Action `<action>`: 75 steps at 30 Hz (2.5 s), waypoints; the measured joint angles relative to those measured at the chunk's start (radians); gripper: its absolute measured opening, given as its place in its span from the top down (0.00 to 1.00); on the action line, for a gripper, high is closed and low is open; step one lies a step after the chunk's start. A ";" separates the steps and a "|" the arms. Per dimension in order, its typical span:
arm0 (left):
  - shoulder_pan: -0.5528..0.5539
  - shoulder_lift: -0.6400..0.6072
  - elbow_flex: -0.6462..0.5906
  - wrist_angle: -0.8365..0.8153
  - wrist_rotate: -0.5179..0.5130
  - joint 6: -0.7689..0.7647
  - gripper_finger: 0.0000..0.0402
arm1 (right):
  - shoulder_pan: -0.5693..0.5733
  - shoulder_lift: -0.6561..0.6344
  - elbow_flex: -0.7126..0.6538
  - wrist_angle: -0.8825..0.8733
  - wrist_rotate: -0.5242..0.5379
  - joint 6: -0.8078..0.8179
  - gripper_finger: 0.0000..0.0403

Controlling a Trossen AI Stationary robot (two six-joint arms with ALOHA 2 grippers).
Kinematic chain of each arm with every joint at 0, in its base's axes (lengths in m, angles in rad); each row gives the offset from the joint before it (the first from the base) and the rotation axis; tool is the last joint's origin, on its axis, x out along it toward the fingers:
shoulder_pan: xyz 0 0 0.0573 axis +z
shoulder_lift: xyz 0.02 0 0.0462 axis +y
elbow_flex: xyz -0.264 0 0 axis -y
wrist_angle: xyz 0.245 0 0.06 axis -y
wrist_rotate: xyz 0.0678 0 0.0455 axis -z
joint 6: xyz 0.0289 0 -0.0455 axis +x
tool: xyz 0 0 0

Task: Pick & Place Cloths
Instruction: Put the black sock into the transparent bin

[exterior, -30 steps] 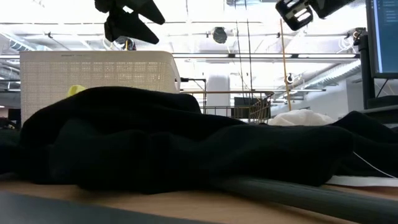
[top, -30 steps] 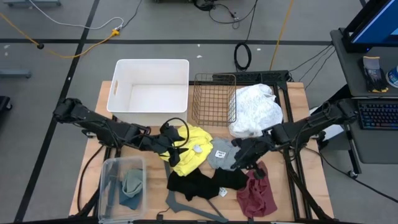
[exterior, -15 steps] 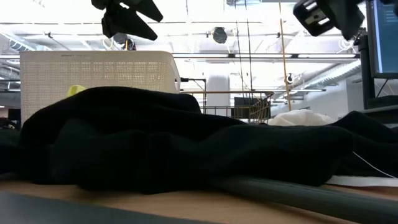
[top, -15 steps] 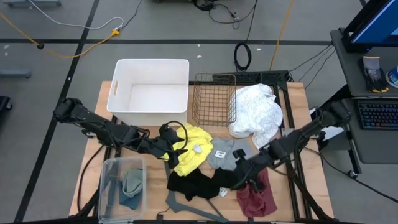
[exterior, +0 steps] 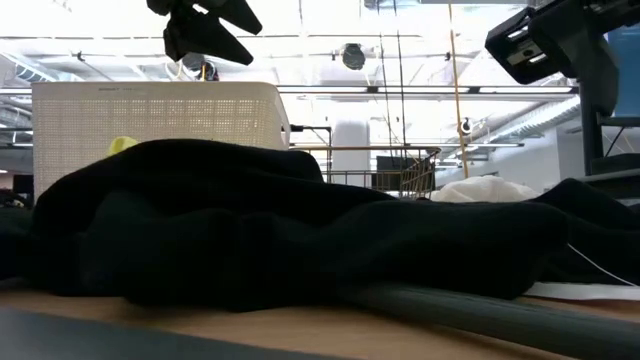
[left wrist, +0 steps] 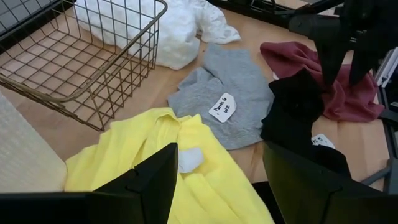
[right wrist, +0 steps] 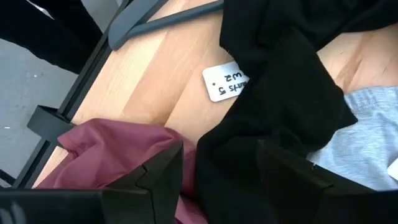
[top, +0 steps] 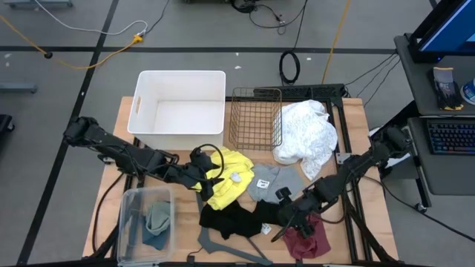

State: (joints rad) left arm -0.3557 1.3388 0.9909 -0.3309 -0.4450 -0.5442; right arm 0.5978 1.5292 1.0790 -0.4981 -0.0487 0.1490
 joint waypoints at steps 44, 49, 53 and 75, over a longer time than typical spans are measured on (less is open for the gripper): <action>0.000 0.000 0.000 0.018 0.010 -0.037 0.40 | -0.023 0.007 -0.287 0.429 0.105 0.022 0.49; 0.001 0.000 0.000 0.043 0.010 -0.037 0.40 | -0.023 0.007 -0.323 0.427 0.102 0.022 0.49; 0.002 0.000 0.000 0.045 0.009 -0.037 0.40 | -0.023 0.007 -0.347 0.427 0.101 0.024 0.49; 0.002 0.000 0.000 0.045 0.001 -0.037 0.40 | -0.023 0.007 -0.360 0.469 0.100 0.049 0.59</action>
State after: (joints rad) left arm -0.3538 1.3388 0.9913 -0.2859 -0.4438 -0.5808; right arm 0.5747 1.5360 0.7189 -0.0296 0.0516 0.1978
